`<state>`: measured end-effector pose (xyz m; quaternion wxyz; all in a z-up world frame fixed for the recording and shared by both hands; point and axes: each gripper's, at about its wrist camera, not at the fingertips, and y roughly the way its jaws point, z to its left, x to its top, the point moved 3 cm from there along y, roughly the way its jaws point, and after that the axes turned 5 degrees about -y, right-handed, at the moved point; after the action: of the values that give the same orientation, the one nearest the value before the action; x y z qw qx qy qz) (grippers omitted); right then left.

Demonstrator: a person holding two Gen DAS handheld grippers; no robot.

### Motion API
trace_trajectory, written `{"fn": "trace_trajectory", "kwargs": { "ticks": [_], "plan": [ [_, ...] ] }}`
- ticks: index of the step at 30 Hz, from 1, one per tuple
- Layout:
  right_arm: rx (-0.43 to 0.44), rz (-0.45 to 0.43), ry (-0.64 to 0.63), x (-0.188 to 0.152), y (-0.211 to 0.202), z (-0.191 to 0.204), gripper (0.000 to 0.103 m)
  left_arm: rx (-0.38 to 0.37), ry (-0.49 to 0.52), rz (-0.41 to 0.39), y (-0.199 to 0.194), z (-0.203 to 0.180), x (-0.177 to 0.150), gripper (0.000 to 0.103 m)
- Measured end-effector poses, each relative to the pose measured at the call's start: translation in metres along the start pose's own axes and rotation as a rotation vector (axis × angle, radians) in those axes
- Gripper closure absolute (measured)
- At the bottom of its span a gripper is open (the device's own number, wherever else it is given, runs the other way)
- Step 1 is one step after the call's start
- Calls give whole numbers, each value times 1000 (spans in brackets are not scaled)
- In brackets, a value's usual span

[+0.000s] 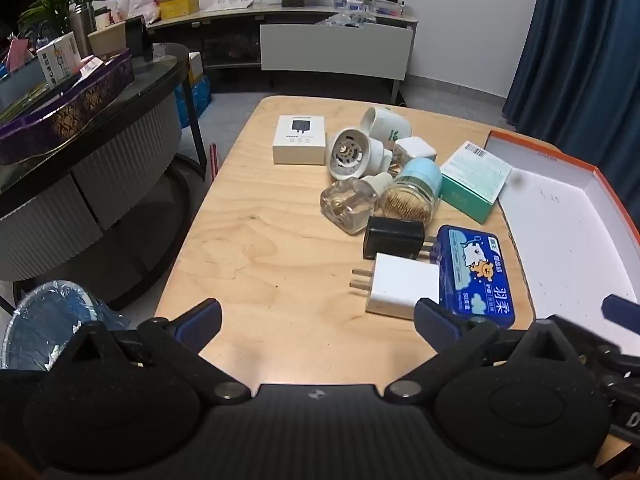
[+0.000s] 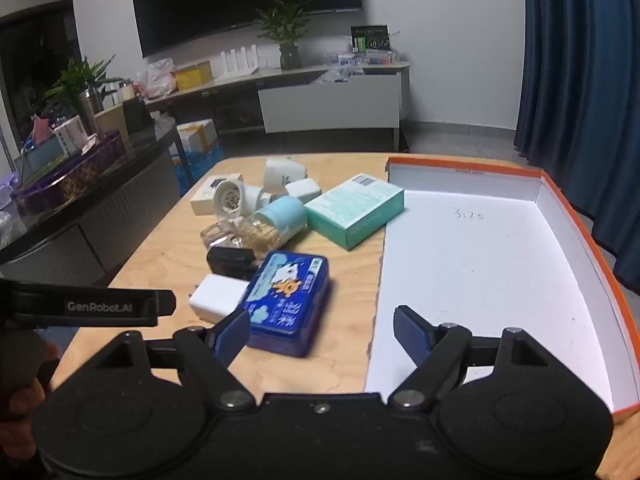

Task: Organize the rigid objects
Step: 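Move left tool toward white wall charger while right tool approaches blue tin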

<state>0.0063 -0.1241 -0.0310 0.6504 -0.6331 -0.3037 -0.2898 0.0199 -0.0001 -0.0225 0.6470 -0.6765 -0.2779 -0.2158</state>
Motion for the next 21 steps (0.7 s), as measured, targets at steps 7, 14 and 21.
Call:
{"fn": "trace_trajectory", "kwargs": {
  "ticks": [7, 14, 21],
  "plan": [
    [4, 67, 50, -7, 3, 13, 10, -16, -37, -17, -5, 20, -4, 0],
    [4, 62, 64, -6, 9, 17, 10, 1, -43, 7, 4, 26, 2, 0],
    [30, 80, 49, -8, 16, 22, 10, -8, -33, 15, 10, 24, 1, 0]
  ]
}}
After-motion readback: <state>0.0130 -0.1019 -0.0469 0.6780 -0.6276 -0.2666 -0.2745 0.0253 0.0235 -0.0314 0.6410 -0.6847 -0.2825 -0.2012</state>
